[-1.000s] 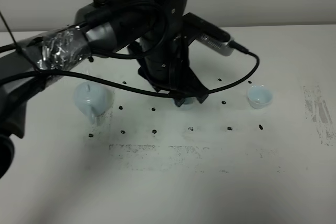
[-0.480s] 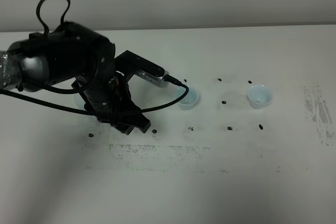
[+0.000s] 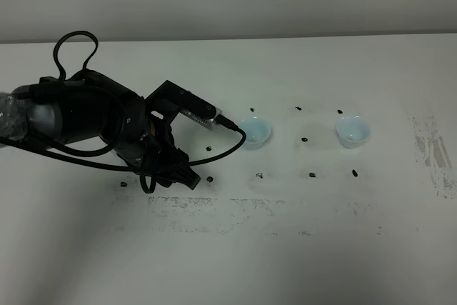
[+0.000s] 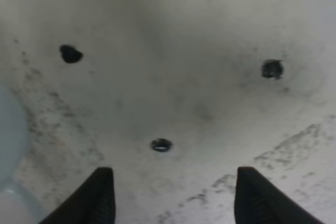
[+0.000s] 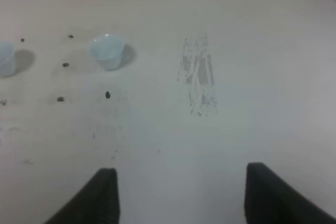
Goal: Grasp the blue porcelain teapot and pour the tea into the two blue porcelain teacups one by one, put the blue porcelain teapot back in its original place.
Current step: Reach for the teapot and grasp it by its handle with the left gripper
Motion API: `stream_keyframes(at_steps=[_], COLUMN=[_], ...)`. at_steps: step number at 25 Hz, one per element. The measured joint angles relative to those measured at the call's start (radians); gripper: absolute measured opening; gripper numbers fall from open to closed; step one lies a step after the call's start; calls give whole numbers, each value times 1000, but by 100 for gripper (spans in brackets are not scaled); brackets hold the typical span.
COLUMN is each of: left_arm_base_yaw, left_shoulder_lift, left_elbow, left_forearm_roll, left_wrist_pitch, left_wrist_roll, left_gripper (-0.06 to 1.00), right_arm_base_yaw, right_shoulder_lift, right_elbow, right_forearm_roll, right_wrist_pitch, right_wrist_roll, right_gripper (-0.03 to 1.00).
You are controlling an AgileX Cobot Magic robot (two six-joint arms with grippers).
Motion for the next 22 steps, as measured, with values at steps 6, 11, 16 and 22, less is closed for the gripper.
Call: stream_keyframes(at_steps=[6,11,16,22], left_arm_base_yaw=[0,0,0,0], left_shoulder_lift=[1,1,1,10], left_elbow=[0,0,0,0], left_forearm_roll=[155,208,225,309], left_wrist_pitch=[3,49,113,180], left_wrist_roll=[0,0,-3,-125], left_gripper=[52,52,52,52], right_arm_base_yaw=[0,0,0,0], right_shoulder_lift=[0,0,0,0], right_elbow=[0,0,0,0], right_forearm_roll=[0,0,0,0], right_wrist_pitch=[0,0,0,0], right_wrist_roll=[0,0,0,0], right_gripper=[54,54,54,54])
